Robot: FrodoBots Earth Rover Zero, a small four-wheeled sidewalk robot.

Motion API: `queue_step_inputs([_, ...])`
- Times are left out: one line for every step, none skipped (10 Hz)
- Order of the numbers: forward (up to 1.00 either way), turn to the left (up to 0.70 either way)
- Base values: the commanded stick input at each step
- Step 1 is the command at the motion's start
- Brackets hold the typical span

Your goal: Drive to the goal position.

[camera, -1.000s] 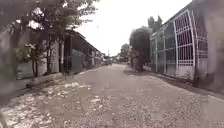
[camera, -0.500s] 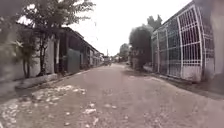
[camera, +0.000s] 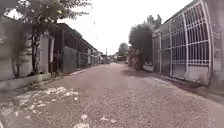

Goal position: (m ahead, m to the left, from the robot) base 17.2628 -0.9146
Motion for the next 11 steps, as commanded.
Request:
queue_step_inputs([0.7,0.0])
queue_step_inputs([0.7,0.0])
queue_step_inputs([0.7,0.0])
queue_step_inputs([0.7,0.0])
queue_step_inputs([0.7,0.0])
queue_step_inputs([0.7,0.0])
queue_step_inputs([0.7,0.0])
queue_step_inputs([0.7,0.0])
queue_step_inputs([0.7,0.0])
queue_step_inputs([0.7,0.0])
queue_step_inputs([0.7,0.0])
